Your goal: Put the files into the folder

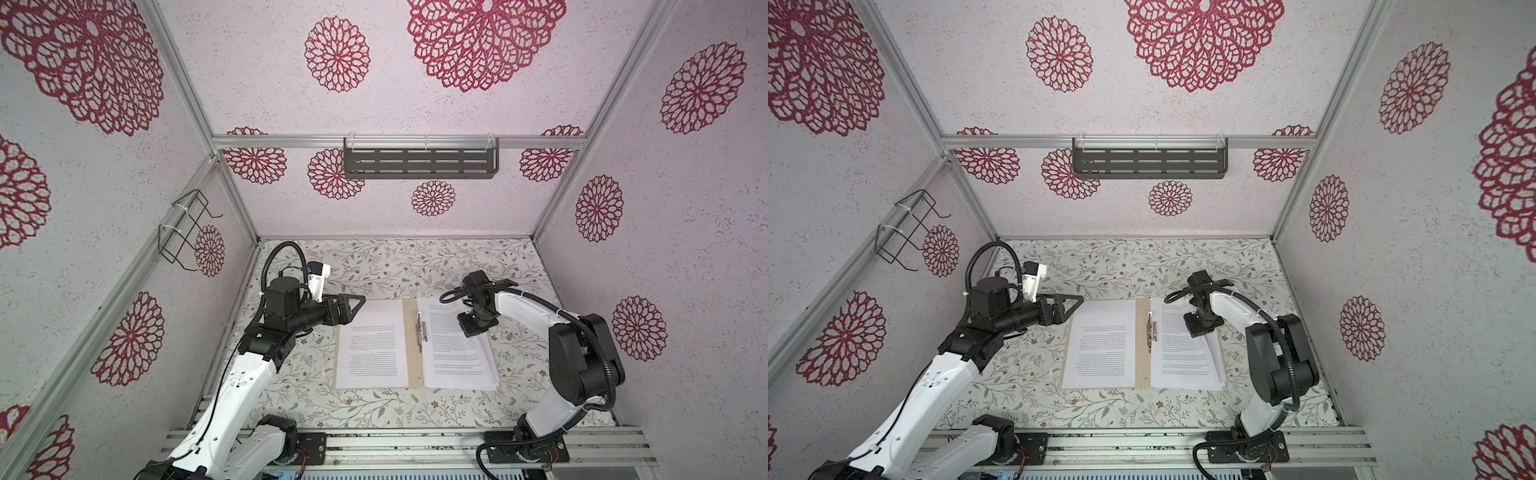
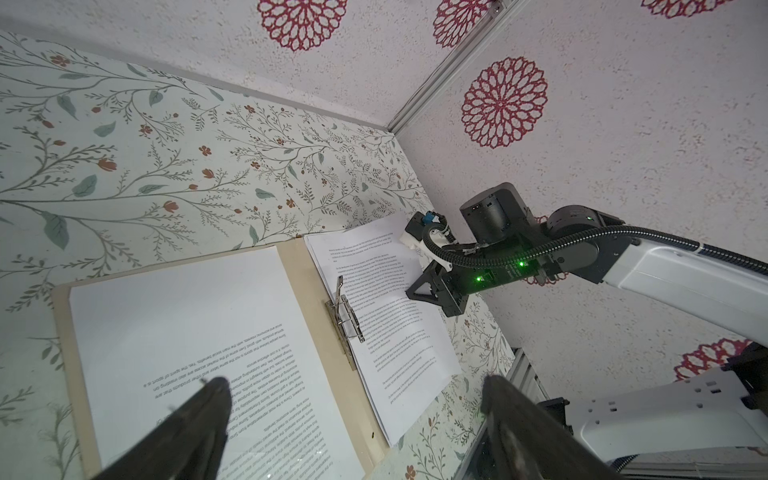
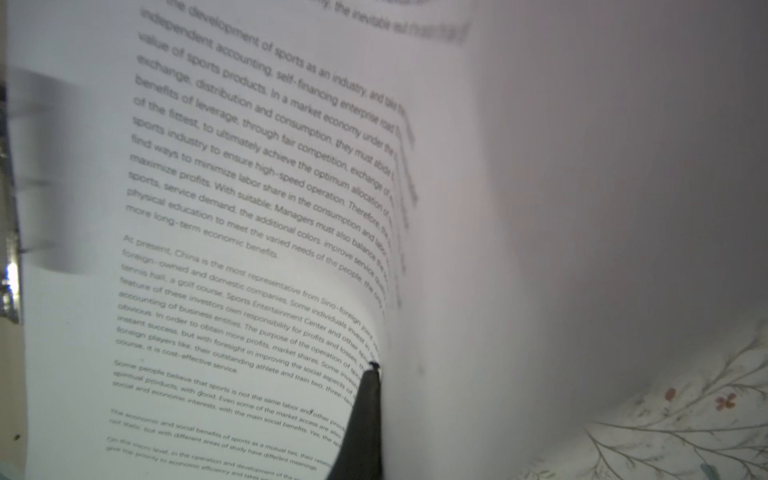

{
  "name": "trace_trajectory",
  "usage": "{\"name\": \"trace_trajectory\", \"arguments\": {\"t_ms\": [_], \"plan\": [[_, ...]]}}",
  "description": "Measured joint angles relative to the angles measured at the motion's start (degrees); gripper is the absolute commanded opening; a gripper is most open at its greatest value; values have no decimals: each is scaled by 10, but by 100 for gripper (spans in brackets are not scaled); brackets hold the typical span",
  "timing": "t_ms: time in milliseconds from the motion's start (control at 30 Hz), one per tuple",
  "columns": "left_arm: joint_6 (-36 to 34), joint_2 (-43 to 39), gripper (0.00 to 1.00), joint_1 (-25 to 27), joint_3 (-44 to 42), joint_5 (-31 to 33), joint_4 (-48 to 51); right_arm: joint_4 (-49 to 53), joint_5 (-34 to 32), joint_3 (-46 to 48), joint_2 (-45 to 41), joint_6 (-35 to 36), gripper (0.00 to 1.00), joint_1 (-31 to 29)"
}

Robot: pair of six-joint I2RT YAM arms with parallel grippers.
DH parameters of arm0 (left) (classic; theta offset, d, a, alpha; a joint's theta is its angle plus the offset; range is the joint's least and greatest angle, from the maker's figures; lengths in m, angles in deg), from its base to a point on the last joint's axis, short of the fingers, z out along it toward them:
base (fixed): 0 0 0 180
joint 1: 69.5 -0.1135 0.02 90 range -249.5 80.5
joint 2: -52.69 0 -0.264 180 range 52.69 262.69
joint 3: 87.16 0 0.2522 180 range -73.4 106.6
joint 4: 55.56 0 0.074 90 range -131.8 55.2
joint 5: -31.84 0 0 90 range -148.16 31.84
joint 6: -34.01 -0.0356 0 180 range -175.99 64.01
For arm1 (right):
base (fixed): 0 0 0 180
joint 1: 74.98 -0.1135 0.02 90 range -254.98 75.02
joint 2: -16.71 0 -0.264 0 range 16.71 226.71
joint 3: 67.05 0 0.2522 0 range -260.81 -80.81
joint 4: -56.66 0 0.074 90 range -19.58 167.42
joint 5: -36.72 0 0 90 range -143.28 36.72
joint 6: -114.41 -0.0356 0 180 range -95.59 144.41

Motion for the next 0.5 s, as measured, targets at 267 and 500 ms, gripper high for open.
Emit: {"name": "trace_trajectory", "arguments": {"t_ms": [267, 500], "plan": [[0, 0, 97, 0, 0, 0, 0, -8, -12, 0, 0, -9, 30, -1], [0, 0, 97, 0, 0, 1, 0, -8, -38, 0, 0, -18, 56, 0]]}}
